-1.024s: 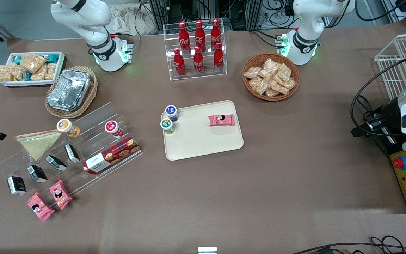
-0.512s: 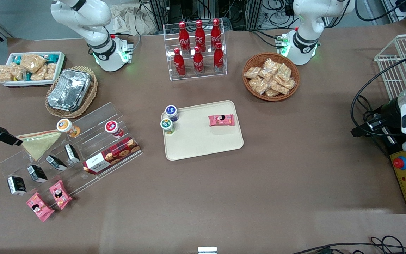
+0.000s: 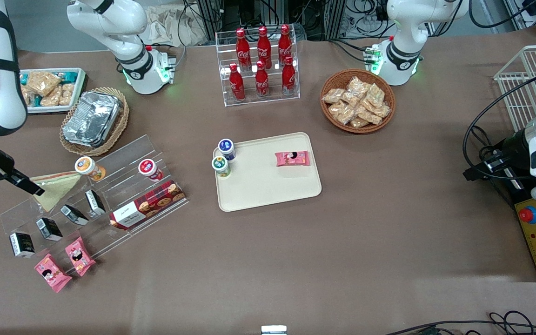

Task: Place sandwich on tray
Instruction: 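Lower the right gripper onto the wrapped sandwich and close on it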

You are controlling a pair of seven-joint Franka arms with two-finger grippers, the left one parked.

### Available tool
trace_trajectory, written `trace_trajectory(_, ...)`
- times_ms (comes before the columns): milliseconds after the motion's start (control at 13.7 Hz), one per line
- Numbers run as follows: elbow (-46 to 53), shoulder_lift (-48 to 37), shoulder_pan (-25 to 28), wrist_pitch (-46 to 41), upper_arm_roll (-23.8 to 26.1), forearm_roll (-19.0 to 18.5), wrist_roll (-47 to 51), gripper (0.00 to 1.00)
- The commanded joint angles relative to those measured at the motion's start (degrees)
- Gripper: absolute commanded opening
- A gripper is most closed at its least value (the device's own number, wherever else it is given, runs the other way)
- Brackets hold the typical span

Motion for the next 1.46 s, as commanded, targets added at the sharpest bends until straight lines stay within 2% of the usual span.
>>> trace_trajectory(0,-1.3,1.2,-0.1,3.1,-0.3,0.8,0.0,1.00)
trace_trajectory(73,-1.2,1.8,-0.2,3.3,-0.3,0.8,0.0,1.00)
trace_trajectory(146,-1.2,2.5,-0.2,4.0,-0.3,0.9,0.0,0.91)
trace_trajectory(293,-1.1,3.4,-0.5,4.5,-0.3,0.8,-0.4,0.59)
trace_trajectory(439,-1.1,3.6,-0.5,4.1,-0.3,0.8,-0.5,0.09)
trace_trajectory(512,-1.0,3.6,-0.5,3.9,-0.3,0.8,-0.6,0.00)
trace_trajectory(878,1.0,3.4,-0.1,1.8,-0.2,0.7,-1.0,0.00)
trace_trajectory(1390,23.9,4.2,0.5,-31.3,0.4,0.7,-1.2,0.00)
